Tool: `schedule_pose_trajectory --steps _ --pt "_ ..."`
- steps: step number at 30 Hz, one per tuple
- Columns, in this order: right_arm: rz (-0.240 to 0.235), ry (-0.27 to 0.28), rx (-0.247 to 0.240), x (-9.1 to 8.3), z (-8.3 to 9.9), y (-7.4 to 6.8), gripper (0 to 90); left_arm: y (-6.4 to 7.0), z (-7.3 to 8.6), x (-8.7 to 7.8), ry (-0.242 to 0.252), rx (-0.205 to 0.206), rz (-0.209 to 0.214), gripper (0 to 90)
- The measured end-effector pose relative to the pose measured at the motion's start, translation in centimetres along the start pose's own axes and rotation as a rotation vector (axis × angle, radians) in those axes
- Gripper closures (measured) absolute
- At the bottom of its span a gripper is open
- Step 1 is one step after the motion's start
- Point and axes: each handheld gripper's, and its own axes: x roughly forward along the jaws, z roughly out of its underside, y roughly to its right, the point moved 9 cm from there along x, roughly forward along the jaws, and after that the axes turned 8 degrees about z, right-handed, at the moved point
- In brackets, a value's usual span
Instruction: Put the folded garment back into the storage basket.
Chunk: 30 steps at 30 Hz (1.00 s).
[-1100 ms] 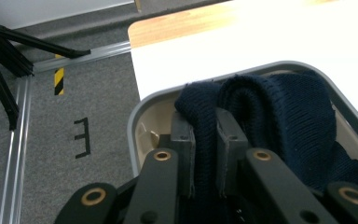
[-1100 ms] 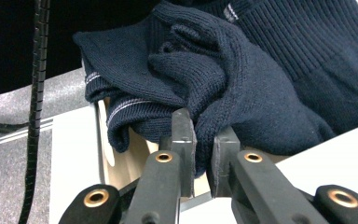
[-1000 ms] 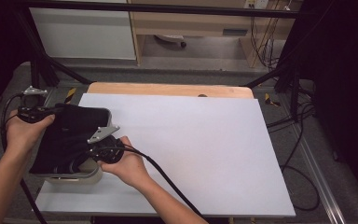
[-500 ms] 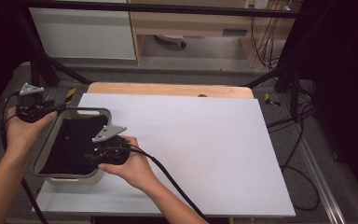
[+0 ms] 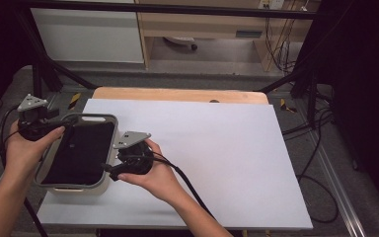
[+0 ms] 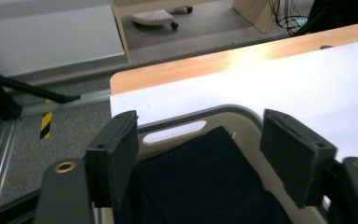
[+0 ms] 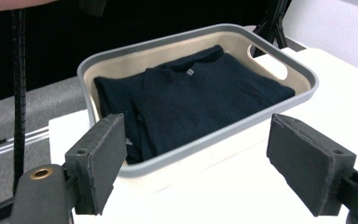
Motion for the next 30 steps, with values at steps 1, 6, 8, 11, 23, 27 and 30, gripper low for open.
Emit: schedule_pose_trajectory --steps 1,6,8,11,23,27,30 --pt "0.007 -0.012 -0.010 -0.1 0.2 0.1 18.1 0.2 -0.1 0.0 0.004 0.007 -0.001 24.6" --pt "0.040 -0.042 -0.007 -0.9 0.7 1.4 15.3 1.4 0.1 0.4 -0.001 0.015 0.005 17.9" --pt "0.050 -0.045 0.016 -1.3 0.7 2.1 15.3 2.0 0.6 0.7 -0.013 -0.003 0.031 17.7" --pt "0.069 -0.038 0.023 -1.9 0.6 3.1 11.6 2.8 1.1 0.9 -0.009 -0.029 0.052 16.3" --pt "0.164 -0.032 0.097 -3.4 0.6 6.8 7.5 5.2 3.5 0.8 -0.005 -0.036 0.031 7.0" --pt "0.171 -0.043 0.124 -3.8 0.8 7.6 6.8 6.3 4.9 1.4 -0.027 -0.046 0.050 7.4" --pt "0.173 -0.044 0.127 -4.2 0.9 8.1 6.6 7.1 5.1 1.8 -0.044 -0.006 0.071 6.6"
